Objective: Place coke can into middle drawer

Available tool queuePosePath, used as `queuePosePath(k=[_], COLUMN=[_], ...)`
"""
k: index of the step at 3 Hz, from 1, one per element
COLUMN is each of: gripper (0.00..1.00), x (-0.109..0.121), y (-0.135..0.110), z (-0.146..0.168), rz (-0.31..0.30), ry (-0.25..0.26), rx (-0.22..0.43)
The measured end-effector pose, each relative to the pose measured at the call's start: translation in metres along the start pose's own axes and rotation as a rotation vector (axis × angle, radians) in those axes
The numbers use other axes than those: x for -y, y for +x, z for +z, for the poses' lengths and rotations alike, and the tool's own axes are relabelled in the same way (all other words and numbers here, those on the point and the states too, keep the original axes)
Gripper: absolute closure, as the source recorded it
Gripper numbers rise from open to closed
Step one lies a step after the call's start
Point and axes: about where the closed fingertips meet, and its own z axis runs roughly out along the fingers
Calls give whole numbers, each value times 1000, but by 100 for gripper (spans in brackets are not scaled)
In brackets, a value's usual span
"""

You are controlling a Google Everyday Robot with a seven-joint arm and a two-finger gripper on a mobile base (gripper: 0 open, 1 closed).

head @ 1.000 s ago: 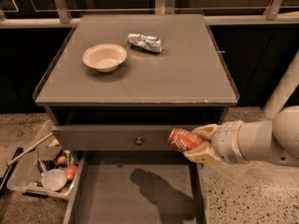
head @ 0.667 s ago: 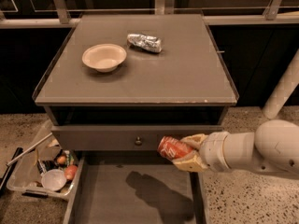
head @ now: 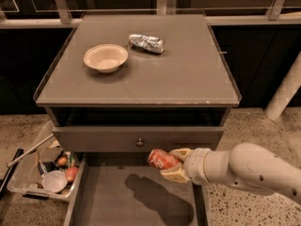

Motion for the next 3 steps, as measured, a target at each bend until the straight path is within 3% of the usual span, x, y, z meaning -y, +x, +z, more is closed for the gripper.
queuePosePath(k=[2, 3], gripper=[100, 100], x=[5, 10], y=[53, 96], z=[69, 114], rz=[11, 13], ry=[14, 7], rx=[-29, -47])
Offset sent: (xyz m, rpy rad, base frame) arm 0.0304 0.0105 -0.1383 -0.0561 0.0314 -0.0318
